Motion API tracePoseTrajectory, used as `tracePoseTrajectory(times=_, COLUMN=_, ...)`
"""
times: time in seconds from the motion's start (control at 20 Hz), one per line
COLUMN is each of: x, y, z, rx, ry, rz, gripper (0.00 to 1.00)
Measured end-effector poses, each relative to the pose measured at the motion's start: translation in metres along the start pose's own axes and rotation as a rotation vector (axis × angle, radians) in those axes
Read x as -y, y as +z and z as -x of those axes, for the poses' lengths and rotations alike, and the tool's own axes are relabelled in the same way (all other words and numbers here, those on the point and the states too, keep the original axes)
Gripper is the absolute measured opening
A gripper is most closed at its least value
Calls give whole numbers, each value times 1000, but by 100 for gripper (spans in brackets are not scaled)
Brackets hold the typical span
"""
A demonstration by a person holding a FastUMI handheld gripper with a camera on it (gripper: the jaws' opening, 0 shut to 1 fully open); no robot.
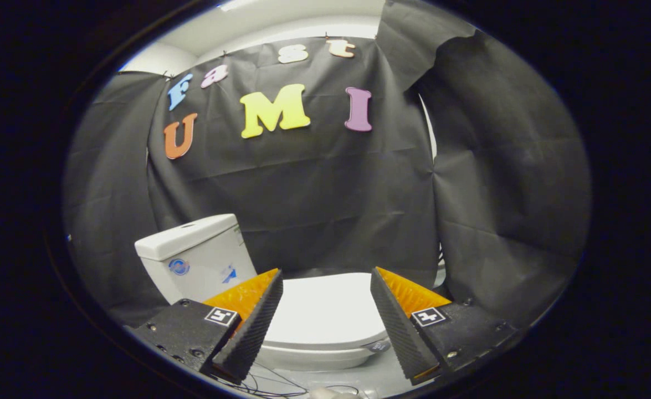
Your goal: Open the toilet lid.
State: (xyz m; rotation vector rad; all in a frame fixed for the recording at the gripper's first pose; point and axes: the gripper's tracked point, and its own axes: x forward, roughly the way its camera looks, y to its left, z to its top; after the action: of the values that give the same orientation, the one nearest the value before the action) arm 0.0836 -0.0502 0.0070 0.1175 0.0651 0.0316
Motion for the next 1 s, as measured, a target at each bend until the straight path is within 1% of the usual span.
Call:
tracePoseTrajectory(times=0.15, x=26, y=-17, z=-16, rx=-59, ry=9, rz=-70, gripper=99)
tracePoseTrajectory(times=0.35, x=57, y=-56, z=-35, rx=-172, ry=34, rz=-178, gripper=99)
tracePoseTrajectory(times=0.45, x=79, y=-77, z=-44, rx=-220, ry=11, rz=-236, gripper=99)
tracePoseTrajectory(times=0.6, x=99, y=-110, z=-53, rx=-288, ry=-1, rz=-346, gripper=99)
tracePoseTrajectory(times=0.8, x=113, y=-163, z=-68, rx=-387, ry=-15, rz=-432, gripper=100)
tracePoseTrajectory(times=1.0, x=124, y=-203, z=-75, rx=-477, ry=-26, rz=-523, gripper=99)
